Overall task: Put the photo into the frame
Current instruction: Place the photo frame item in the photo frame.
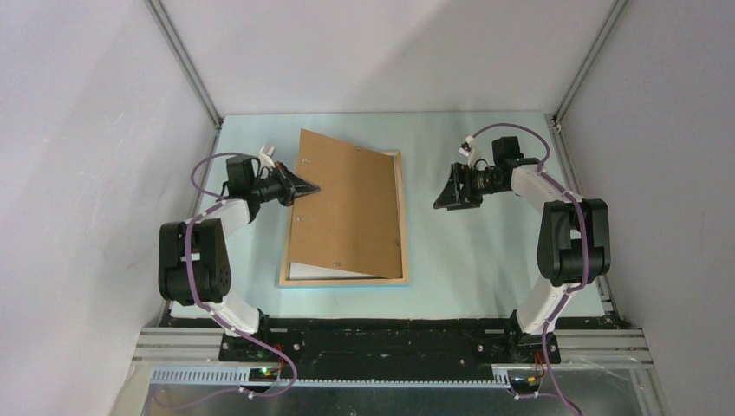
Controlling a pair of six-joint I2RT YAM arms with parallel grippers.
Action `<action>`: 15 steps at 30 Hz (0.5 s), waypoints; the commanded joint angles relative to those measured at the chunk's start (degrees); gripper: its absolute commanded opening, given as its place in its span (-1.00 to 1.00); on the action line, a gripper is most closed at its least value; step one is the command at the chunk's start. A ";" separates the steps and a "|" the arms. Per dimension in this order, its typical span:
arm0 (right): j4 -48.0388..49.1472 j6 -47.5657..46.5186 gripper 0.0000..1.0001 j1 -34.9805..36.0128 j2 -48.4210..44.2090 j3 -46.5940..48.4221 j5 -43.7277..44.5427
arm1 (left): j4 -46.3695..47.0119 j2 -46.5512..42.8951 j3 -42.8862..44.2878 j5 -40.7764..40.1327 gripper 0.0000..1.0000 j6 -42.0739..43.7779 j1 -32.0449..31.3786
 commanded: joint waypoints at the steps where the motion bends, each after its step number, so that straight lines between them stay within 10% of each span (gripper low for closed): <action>1: -0.01 -0.95 0.51 -0.21 0.52 -0.15 0.18 | -1.21 -2.25 2.31 3.10 -0.78 1.24 -0.87; 15: 0.06 -0.98 0.50 -0.28 0.60 -0.18 0.10 | -4.02 -1.45 3.98 2.82 -0.77 3.71 -0.92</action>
